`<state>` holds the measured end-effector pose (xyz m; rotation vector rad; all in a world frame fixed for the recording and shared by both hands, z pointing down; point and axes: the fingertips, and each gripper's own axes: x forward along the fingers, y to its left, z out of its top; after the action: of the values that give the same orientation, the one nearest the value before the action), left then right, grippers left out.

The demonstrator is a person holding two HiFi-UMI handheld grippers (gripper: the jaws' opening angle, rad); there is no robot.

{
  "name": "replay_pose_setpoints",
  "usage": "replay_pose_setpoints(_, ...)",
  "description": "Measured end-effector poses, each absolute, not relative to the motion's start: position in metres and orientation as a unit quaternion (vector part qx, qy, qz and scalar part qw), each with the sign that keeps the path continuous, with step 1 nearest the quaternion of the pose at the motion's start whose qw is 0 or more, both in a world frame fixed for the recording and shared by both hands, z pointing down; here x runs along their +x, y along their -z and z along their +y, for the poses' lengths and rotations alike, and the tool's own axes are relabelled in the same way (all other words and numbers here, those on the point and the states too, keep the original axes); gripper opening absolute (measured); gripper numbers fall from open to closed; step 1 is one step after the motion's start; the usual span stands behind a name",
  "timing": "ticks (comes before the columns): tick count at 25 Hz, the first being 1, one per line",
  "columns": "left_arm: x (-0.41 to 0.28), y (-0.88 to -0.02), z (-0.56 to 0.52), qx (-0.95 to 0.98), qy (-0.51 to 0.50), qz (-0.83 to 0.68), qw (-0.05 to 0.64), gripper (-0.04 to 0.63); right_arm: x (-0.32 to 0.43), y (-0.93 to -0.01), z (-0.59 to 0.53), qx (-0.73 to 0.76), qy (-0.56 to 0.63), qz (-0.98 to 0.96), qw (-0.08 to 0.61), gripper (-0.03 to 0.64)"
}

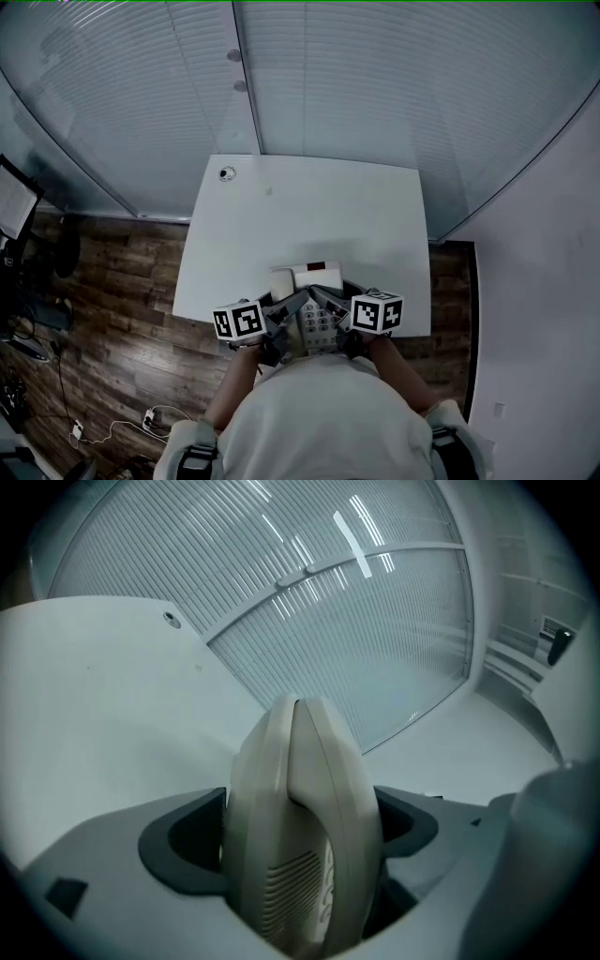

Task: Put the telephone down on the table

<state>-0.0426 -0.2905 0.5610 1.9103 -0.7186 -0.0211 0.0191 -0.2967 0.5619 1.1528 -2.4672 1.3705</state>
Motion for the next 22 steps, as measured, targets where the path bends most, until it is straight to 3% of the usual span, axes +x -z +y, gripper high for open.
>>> replay_pose_setpoints(22, -0.001, -0.592, -0.37, 0.785, -0.01, -0.308, 0.538, 0.431, 0.06, -0.593, -0.376, 0.371, -0.469, -0.799, 0.052, 0.339)
